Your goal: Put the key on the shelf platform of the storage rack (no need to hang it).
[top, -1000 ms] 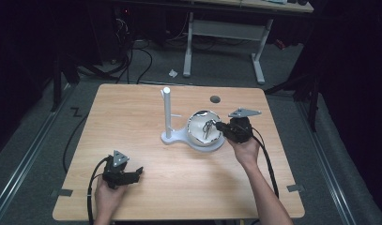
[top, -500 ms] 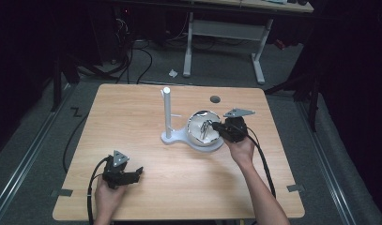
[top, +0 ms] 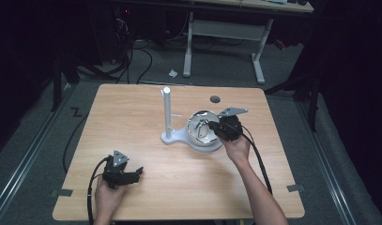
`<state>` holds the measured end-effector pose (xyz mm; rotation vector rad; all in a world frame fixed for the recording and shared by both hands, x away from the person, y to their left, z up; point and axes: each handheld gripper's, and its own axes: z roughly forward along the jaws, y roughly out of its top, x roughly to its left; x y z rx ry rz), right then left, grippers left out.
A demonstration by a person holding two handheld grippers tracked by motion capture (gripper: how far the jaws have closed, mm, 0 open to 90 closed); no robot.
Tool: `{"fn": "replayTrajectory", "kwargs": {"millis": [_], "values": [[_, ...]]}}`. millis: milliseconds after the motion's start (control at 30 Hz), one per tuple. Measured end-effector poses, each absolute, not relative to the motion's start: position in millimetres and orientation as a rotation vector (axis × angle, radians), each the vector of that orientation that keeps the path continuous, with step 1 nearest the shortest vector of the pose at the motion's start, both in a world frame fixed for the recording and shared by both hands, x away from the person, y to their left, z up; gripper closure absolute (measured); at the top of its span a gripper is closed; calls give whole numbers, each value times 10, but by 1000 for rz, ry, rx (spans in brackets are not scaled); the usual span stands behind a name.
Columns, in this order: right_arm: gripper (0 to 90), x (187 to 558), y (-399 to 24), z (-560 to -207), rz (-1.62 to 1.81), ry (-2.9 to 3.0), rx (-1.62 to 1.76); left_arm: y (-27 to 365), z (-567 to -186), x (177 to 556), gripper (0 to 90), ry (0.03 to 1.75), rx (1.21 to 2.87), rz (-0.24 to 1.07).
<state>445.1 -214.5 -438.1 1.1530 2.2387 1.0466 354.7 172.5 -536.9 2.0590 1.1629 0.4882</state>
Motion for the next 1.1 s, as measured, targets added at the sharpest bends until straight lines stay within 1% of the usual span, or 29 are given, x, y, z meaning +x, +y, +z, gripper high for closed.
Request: {"fn": "replayTrajectory", "kwargs": {"millis": [400, 633, 700, 800, 900, 933, 1100], "values": [[865, 4555, -2063, -4378, 992, 2261, 1148, 1732, -5369, 3549, 201, 1163, 2055, 482], [858, 4610, -2017, -4435, 979, 2268, 1139, 1733, -5369, 3549, 201, 1163, 2054, 481], [813, 4620, -2013, -4450, 982, 2258, 1139, 1732, -5369, 3549, 201, 1163, 2054, 481], [773, 4621, -2023, -4452, 996, 2246, 1162, 1731, -5369, 3549, 201, 1164, 2053, 481], [689, 4587, -2053, -4445, 1024, 2227, 1162, 1732, -5369, 3549, 201, 1164, 2053, 481], [689, 4587, -2053, -4445, 1024, 2227, 1162, 1732, -5369, 3549, 201, 1164, 2053, 481], [608, 4530, -2161, -4416, 1014, 2204, 1173, 1731, -5368, 3549, 201, 1163, 2057, 481]]}}
